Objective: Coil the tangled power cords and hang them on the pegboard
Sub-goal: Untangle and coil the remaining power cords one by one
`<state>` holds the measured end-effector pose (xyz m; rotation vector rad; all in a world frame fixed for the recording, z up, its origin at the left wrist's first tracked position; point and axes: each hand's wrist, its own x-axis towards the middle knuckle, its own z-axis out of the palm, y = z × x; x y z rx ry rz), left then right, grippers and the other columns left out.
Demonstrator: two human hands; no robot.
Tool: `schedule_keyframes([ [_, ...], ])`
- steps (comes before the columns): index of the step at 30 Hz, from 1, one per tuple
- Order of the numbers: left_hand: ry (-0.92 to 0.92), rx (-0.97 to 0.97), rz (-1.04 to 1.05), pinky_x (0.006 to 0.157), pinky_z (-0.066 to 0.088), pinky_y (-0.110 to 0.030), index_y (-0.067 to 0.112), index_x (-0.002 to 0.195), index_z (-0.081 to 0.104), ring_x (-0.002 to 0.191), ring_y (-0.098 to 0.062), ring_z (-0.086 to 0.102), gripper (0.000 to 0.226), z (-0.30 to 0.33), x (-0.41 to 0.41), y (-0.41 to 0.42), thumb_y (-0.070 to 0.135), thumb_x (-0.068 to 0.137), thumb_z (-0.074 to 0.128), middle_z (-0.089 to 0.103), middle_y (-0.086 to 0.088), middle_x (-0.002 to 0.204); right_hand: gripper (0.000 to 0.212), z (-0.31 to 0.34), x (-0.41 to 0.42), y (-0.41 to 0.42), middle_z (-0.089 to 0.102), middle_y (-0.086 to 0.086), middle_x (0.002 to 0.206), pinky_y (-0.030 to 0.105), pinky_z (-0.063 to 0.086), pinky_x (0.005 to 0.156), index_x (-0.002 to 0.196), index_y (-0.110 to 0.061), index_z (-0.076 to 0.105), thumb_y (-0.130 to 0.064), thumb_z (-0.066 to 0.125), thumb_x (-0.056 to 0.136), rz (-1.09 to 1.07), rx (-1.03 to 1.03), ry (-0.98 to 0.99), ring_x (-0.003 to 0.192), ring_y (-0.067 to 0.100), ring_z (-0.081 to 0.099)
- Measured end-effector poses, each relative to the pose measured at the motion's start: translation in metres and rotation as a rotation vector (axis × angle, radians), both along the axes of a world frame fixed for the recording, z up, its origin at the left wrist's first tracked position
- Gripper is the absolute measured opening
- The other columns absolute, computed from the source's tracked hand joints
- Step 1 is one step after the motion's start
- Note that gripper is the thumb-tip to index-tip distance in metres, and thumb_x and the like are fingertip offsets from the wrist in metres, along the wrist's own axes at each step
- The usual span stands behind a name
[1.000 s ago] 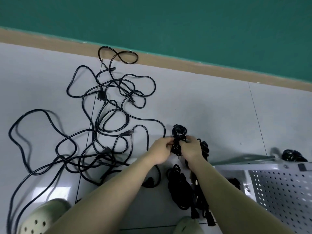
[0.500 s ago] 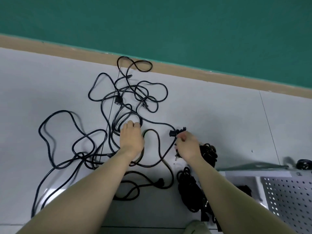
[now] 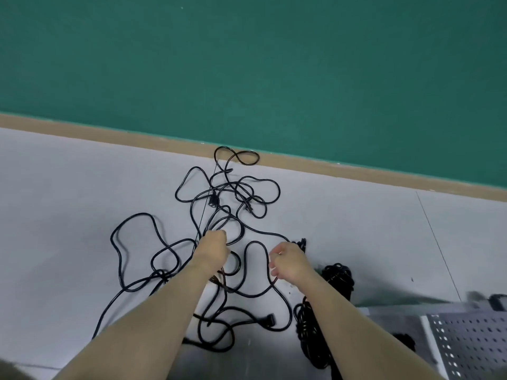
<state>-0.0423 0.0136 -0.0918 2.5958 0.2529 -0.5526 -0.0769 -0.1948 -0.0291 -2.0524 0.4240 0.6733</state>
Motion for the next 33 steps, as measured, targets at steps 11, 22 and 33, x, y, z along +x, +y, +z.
schedule_keyframes([
  [11,-0.357,-0.531,-0.232,0.080,0.060,-0.035,0.018,0.090,0.072,0.082,-0.017,0.075,0.015,0.246,-0.015,-0.016,0.015,0.082,0.084,0.079,-0.002,0.082,0.014,0.126,-0.014,0.035,0.048,-0.005,0.061,0.032,0.037,0.058,0.081,-0.030,0.066,-0.029,0.071,0.094,0.117,0.112,-0.512,0.056,0.015,0.043],
  [22,-0.307,-0.408,-0.522,0.101,0.046,-0.029,0.016,0.110,0.071,0.104,-0.001,0.066,0.048,0.381,-0.081,0.017,0.051,0.108,0.038,0.074,0.016,0.104,0.031,0.339,-0.051,0.038,0.055,-0.002,0.054,0.025,0.038,0.047,0.076,-0.014,0.048,-0.019,0.058,0.104,-0.040,0.515,-0.846,0.045,0.019,0.056],
  [33,-0.751,-0.377,-0.675,0.056,0.030,-0.026,0.019,0.080,0.063,0.057,-0.011,0.033,0.040,0.448,-0.115,0.022,0.041,0.109,0.044,0.036,0.006,0.063,0.062,0.342,-0.068,0.001,0.046,-0.002,0.153,0.032,0.025,0.122,0.146,-0.016,0.049,-0.038,0.068,0.091,0.319,-0.246,-1.391,0.149,0.019,0.030],
])
